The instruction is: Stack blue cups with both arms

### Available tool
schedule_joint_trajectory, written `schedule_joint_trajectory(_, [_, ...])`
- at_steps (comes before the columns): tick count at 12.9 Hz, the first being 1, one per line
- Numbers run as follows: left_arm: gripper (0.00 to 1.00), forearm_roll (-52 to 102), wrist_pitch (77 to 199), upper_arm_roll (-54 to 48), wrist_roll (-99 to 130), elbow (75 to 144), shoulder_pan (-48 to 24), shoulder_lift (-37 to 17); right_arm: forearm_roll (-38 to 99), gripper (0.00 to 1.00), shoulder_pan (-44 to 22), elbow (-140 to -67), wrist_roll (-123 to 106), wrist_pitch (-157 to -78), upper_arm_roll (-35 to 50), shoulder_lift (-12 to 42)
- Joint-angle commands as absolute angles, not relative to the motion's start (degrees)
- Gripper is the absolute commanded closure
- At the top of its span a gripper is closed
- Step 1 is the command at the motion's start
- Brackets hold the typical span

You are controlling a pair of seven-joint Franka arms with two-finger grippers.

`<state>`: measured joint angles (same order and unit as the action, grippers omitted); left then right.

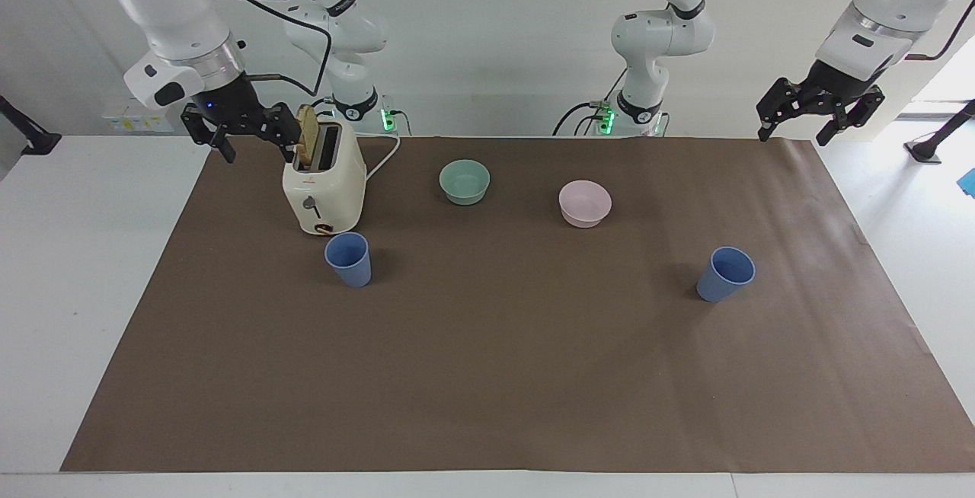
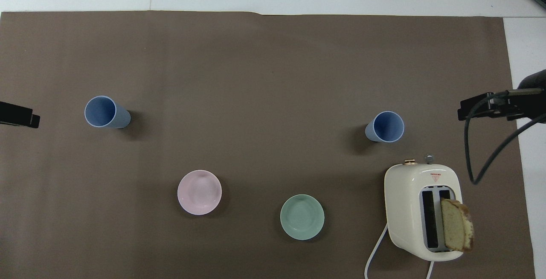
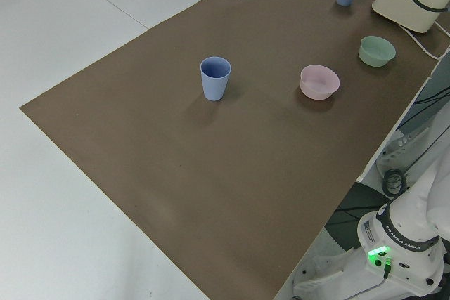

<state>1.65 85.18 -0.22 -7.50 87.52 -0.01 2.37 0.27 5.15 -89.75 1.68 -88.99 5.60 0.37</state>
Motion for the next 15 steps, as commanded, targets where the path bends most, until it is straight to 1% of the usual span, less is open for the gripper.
schedule_joint_trajectory(1, [0.00, 1.93, 85.08, -0.44, -7.47, 89.12, 0.35, 3.69, 1.58, 0.00, 6.15, -90.09, 2.11, -89.30, 6.15, 0.18])
schedule_joint_trajectory(11, [0.00, 1.93, 86.13, -0.44, -7.12, 88.77, -0.09, 3.52, 1.58, 0.00, 6.15, -90.09, 2.11, -89.30, 6.15, 0.18])
schedule_joint_trajectory(15, [0.00, 2.02, 90.61, -0.35, -8.00, 89.21, 0.53, 2.64, 1.58, 0.00, 6.15, -90.09, 2.11, -89.30, 6.15, 0.18])
